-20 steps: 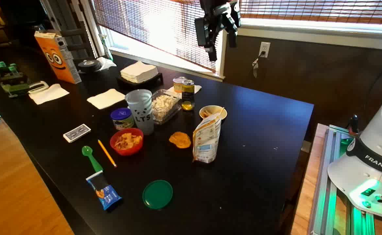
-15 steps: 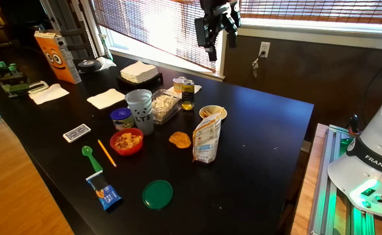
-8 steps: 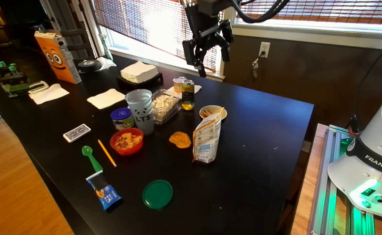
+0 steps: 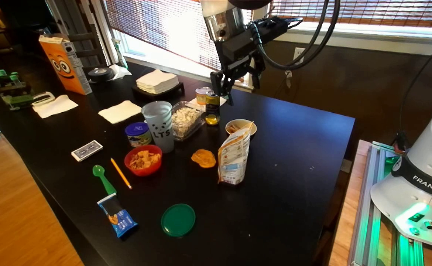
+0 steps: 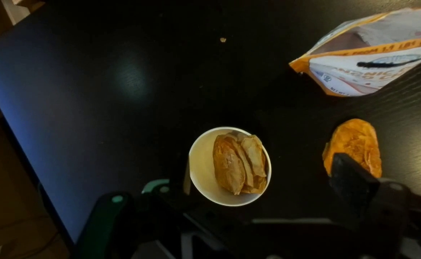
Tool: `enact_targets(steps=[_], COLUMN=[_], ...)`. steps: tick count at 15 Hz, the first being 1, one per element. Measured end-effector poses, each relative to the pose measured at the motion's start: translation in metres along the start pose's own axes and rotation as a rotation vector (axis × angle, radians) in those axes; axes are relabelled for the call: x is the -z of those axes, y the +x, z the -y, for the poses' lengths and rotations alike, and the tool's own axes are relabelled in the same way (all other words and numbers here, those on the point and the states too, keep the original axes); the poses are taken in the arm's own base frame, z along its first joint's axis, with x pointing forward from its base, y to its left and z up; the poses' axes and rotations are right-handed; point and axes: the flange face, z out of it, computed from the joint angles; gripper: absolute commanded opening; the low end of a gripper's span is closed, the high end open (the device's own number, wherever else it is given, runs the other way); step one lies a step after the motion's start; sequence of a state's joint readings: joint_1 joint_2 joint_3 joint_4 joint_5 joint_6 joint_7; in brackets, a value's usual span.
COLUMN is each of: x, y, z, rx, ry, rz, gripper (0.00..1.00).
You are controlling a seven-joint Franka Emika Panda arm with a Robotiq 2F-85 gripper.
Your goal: Pick up an object and place it in a paper plastic bag and it did this smoothly
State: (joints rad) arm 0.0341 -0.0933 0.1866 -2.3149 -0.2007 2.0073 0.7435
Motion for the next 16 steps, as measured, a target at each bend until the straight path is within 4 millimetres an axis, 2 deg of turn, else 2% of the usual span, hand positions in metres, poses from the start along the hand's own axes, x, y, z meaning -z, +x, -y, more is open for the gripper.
enact_targets(steps=[2,4,10,16], x=[0.0,-0.008,-0.061,-0.091], y=[0.0,0.004,0.031,0.044], z=[0.0,-0.006,-0.024,-0.011], rx=[0.003,-0.014,-0.084,-0.077], ry=[0.001,-0.012,-0.041,-0.033], rz=[0.0,0.027,0.129,0.146], gripper=[1.0,1.0,1.0,1.0])
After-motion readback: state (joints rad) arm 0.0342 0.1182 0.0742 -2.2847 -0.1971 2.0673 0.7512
